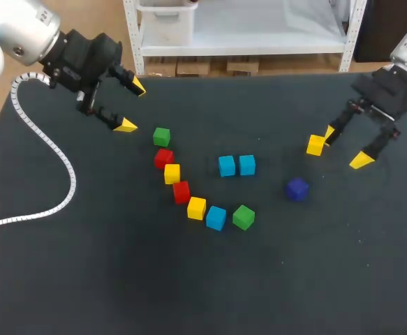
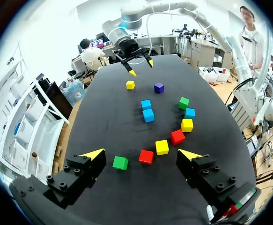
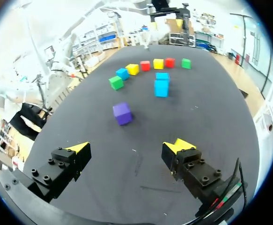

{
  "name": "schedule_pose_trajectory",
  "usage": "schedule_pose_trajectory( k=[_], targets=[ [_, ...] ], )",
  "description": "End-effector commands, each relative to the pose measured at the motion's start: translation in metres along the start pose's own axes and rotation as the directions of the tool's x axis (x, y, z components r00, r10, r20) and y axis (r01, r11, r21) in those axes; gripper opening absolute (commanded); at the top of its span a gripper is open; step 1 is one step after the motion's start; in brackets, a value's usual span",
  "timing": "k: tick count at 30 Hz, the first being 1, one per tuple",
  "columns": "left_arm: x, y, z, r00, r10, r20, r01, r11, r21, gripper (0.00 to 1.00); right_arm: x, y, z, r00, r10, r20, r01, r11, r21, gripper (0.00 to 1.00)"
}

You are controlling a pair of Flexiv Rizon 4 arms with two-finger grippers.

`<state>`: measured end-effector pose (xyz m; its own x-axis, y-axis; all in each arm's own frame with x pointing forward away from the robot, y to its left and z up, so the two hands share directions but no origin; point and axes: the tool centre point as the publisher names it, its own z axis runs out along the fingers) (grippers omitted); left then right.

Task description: Place the blue cubes, place green cubes on the blue cubes, place the yellow cubes on the green cubes, then place the red cubes on the yellow cubes, and place purple cube on the red cubes.

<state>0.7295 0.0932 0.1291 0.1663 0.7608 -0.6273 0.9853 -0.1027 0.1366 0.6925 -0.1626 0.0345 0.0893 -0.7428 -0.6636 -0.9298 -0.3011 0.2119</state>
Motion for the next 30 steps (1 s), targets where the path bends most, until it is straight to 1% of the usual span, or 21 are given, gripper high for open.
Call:
schedule_pose_trajectory(
  k=[1,3,6,10,12,13,18,22,27,29,30],
  targets=[
    [0.000,0.002,0.000,1.000,0.001,-0.001,-0.001,1.000,0.004,1.00,0.003,0.014,-0.005,0.998,0.066,-0.007,-0.060,0.937,0.345,1.00],
    [0.000,0.002,0.000,1.000,0.001,-0.001,-0.001,1.000,0.004,1.00,0.006,0.015,-0.011,0.997,0.072,0.010,-0.069,0.909,0.411,1.00],
    [0.000,0.002,0.000,1.000,0.001,-0.001,-0.001,1.000,0.004,1.00,0.008,0.013,-0.021,0.995,0.081,0.062,-0.101,0.874,0.475,1.00],
    [0.000,0.002,0.000,1.000,0.001,-0.001,-0.001,1.000,0.004,1.00,0.011,0.009,-0.032,0.992,0.059,0.115,-0.109,0.854,0.508,1.00],
    [0.000,0.002,0.000,1.000,0.001,-0.001,-0.001,1.000,0.004,1.00,0.012,0.008,-0.035,0.991,0.056,0.121,-0.111,0.850,0.515,1.00],
    [0.000,0.002,0.000,1.000,0.001,-0.001,-0.001,1.000,0.004,1.00,0.011,0.008,-0.037,0.990,0.045,0.132,-0.107,0.850,0.516,1.00],
    [0.000,0.002,0.000,1.000,0.001,-0.001,-0.001,1.000,0.004,1.00,0.011,0.007,-0.040,0.990,0.032,0.135,-0.097,0.857,0.506,1.00],
    [0.000,0.002,0.000,1.000,0.001,-0.001,-0.001,1.000,0.004,1.00,0.013,0.008,-0.042,0.989,0.025,0.149,-0.094,0.875,0.475,1.00],
    [0.000,0.002,0.000,1.000,0.001,-0.001,-0.001,1.000,0.004,1.00,0.014,0.009,-0.046,0.990,0.025,0.140,-0.088,0.882,0.463,1.00],
    [0.000,0.002,0.000,1.000,0.001,-0.001,-0.001,1.000,0.004,1.00,0.014,0.009,-0.047,0.992,0.039,0.121,-0.088,0.894,0.439,1.00],
    [0.000,0.002,0.000,1.000,0.001,-0.001,-0.001,1.000,0.004,1.00,0.014,0.009,-0.047,0.992,0.039,0.121,-0.088,0.894,0.439,1.00]
  ],
)
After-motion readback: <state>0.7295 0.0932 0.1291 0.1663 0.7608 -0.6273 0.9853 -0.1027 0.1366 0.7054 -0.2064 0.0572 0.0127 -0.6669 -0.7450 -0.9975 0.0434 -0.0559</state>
